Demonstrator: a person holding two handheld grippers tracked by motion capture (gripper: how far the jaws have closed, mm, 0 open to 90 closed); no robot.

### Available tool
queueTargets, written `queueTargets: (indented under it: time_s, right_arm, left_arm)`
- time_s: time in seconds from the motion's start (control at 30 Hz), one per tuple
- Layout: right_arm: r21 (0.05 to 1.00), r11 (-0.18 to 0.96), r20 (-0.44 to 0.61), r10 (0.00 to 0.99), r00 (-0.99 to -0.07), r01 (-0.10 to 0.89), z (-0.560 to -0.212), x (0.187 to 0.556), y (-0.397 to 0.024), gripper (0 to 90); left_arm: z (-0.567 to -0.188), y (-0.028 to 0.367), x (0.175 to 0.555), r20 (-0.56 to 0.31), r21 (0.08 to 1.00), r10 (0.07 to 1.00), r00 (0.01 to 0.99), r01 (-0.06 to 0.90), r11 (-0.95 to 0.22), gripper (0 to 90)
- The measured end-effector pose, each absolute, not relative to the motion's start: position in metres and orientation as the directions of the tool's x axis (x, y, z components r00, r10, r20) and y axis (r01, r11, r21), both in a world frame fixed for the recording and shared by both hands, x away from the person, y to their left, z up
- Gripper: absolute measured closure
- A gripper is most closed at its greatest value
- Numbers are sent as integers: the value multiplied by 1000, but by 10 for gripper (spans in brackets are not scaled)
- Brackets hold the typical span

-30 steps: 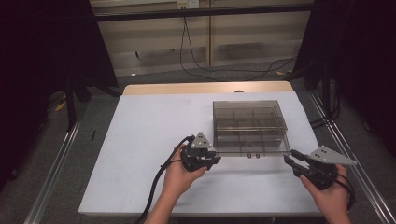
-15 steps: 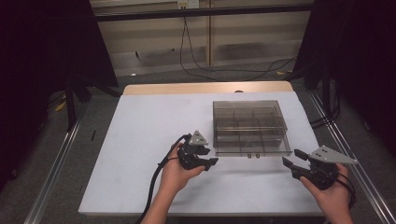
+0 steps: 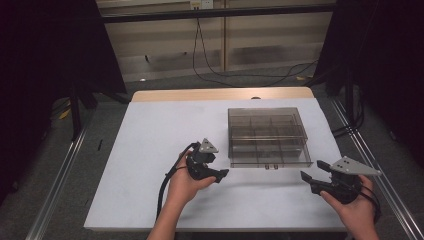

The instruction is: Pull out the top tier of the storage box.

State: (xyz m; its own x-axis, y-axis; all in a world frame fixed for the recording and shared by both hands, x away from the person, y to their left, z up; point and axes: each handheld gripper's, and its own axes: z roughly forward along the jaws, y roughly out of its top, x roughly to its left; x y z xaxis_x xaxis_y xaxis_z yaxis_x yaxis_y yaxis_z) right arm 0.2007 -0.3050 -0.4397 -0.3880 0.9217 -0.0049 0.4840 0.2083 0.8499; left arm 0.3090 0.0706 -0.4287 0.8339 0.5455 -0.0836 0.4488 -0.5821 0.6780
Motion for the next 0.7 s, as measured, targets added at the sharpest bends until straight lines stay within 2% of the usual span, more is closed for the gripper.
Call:
queueTargets:
  time_s: [0.4,0.7]
  right_arm:
    - [847,214,-3,917,-398,487,-442,199,-308,203]
    - [849,225,-10,912,-410,479,-447,200,-301,162]
  left_arm:
    - [-429,73,310,-76,653,571,817,474,-591,216]
    - [-429,79,310,-61,621,573,817,480,-619,196]
